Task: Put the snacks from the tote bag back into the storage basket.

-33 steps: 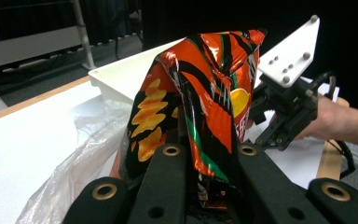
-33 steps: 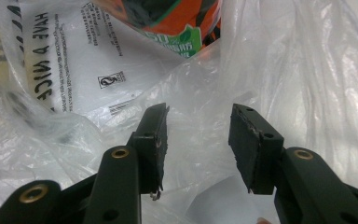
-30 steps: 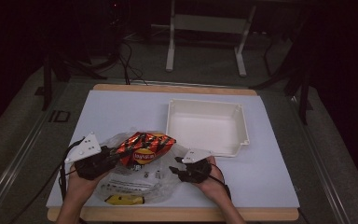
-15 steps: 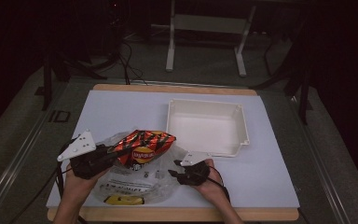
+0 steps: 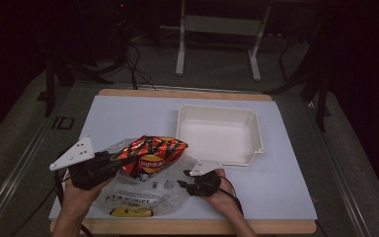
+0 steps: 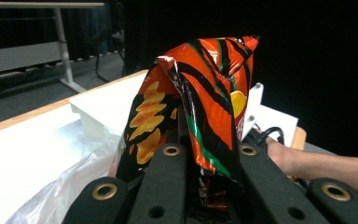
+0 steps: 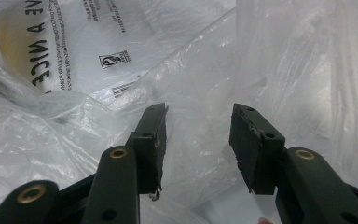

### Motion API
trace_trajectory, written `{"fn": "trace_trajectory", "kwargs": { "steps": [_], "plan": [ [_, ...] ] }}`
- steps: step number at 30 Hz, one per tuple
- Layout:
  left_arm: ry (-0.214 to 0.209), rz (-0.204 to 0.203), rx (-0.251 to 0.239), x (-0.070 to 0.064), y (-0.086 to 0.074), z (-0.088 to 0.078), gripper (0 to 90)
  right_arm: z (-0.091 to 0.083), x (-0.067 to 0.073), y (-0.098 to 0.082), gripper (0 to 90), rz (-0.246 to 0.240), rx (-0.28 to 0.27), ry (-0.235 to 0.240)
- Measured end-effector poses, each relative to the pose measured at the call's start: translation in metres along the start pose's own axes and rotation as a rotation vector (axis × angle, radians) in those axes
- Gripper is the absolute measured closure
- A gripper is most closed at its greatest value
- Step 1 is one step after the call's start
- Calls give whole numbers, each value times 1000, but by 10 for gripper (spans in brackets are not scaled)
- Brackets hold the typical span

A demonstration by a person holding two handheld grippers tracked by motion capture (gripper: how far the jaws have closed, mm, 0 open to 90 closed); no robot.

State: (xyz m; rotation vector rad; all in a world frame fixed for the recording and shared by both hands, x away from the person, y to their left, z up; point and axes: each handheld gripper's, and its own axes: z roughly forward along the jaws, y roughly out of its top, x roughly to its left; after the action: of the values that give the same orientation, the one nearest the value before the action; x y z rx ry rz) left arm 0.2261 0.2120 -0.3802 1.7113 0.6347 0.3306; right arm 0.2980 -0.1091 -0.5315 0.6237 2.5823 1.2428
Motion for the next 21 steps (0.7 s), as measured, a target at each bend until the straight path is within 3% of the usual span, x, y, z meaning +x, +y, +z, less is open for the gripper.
{"fn": "trace_trajectory", "kwargs": {
  "steps": [10, 21],
  "plan": [
    [-44, -22, -34, -3, 2, 8, 884, 1, 3, 2, 562, 5, -9, 1],
    [-52, -22, -29, -7, 4, 4, 885, -1, -2, 3, 564, 36, -17, -34]
  ]
}}
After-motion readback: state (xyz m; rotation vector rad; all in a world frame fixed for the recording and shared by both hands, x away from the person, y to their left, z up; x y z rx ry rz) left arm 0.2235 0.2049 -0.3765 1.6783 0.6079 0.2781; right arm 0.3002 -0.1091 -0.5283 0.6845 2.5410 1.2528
